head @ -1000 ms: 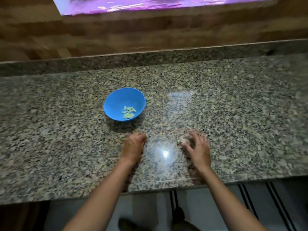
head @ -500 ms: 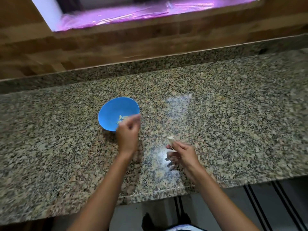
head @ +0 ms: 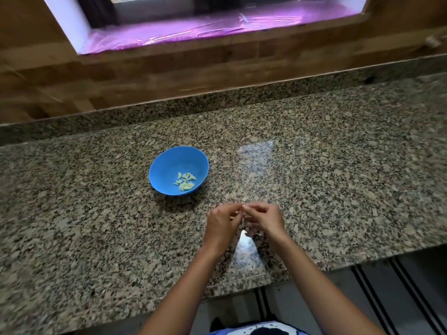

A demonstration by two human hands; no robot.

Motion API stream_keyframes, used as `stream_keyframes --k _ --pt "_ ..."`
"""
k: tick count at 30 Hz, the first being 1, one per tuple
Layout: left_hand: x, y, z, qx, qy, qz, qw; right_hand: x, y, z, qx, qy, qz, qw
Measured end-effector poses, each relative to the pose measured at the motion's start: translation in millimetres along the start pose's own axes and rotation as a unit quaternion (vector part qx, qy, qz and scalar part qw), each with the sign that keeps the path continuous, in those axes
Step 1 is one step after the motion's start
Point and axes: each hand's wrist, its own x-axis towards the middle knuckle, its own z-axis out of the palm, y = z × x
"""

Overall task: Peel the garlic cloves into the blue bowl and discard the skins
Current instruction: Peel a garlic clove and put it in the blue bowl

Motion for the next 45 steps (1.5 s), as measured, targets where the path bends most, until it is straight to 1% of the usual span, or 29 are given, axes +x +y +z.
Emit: stream_keyframes --k 2,4,5,7,9,11,13,17,19,21,23,25,27,28,30,31,32,34,37,40,42,43,44,45 --pt "-1.2 -0.5 -2.3 -0.066 0.004 -0.02 0.998 0.0 -4.2 -3.4 0.072 -0.036 0.038 0.996" --pt "-2.3 -3.0 -5.7 -0.142 -0.001 -0.049 0.989 1.0 -5.9 -8.2 0.124 -0.046 0.063 0.989" --pt "-2.8 -4.9 -6.6 -0.144 -0.003 -0.046 0.989 0.7 -6.1 -9.7 0.142 -0.051 0.072 0.986" --pt "-4.6 -7.1 -7.7 -0.114 0.002 -0.026 0.993 -2.1 -4.5 -9.4 0.16 -0.072 0.076 0.982" --pt "-6.1 -8.5 -8.0 -0.075 0.024 0.017 0.997 -6.6 -2.1 -5.8 0.147 -0.086 0.061 0.983" --pt "-8.0 -8.4 -8.0 -0.039 0.038 0.076 0.996 -9.2 -0.1 -2.4 0.125 -0.074 0.038 0.989" --pt "-8.5 -8.8 -8.5 -0.022 0.035 0.111 0.993 -9.4 2.0 -0.4 0.112 -0.061 0.021 0.992" --pt "-7.8 -5.2 -4.7 0.012 0.04 0.145 0.989 -10.5 5.4 4.2 0.105 -0.041 0.005 0.994" --pt "-7.3 -3.0 0.0 0.019 0.051 0.147 0.988 -10.8 7.9 6.1 0.108 -0.021 -0.008 0.994" --pt "-8.0 -2.9 6.3 0.014 0.059 0.129 0.99 -11.5 11.0 7.9 0.107 -0.001 -0.011 0.994" --pt "-9.2 -2.6 11.5 0.001 0.073 0.082 0.994 -11.8 16.3 11.2 0.099 0.011 -0.015 0.995" --pt "-8.6 -3.4 15.4 -0.026 0.067 0.016 0.997 -12.3 19.8 13.2 0.073 0.018 -0.028 0.997" --pt "-3.6 -6.3 13.0 -0.101 0.031 -0.078 0.991 -9.9 17.9 12.2 0.023 0.014 -0.04 0.999" --pt "0.6 -9.0 10.2 -0.171 0.013 -0.131 0.976 -7.3 16.2 10.0 -0.017 0.005 -0.046 0.999" --pt "7.7 -11.8 1.4 -0.322 -0.007 -0.231 0.918 -1.8 11.3 5.1 -0.112 -0.006 -0.068 0.991" --pt "9.6 -12.1 -2.7 -0.364 -0.016 -0.259 0.894 1.5 9.3 2.7 -0.152 -0.002 -0.077 0.985" --pt "11.2 -12.8 -4.5 -0.379 -0.028 -0.272 0.884 3.6 7.6 0.7 -0.177 0.003 -0.08 0.981" --pt "11.4 -12.4 -5.1 -0.38 -0.057 -0.273 0.882 5.6 6.3 -1.5 -0.191 -0.001 -0.08 0.978" --pt "9.8 -12.9 -3.6 -0.413 -0.091 -0.239 0.874 9.9 8.7 -2.8 -0.187 -0.022 -0.076 0.979" --pt "9.3 -14.0 -3.4 -0.401 -0.114 -0.204 0.886 13.1 7.1 -3.2 -0.151 -0.044 -0.054 0.986" --pt "10.3 -14.7 -3.0 -0.397 -0.106 -0.217 0.886 13.7 5.3 -6.8 -0.095 -0.075 -0.027 0.992" --pt "11.0 -16.2 -3.1 -0.412 -0.087 -0.24 0.875 12.9 4.4 -8.8 -0.069 -0.084 -0.02 0.994" --pt "12.5 -18.1 -3.7 -0.434 -0.064 -0.266 0.858 12.3 4.1 -10.9 -0.063 -0.079 -0.022 0.995" --pt "13.9 -21.1 -4.7 -0.445 -0.043 -0.282 0.849 12.9 4.8 -13.5 -0.096 -0.055 -0.036 0.993"
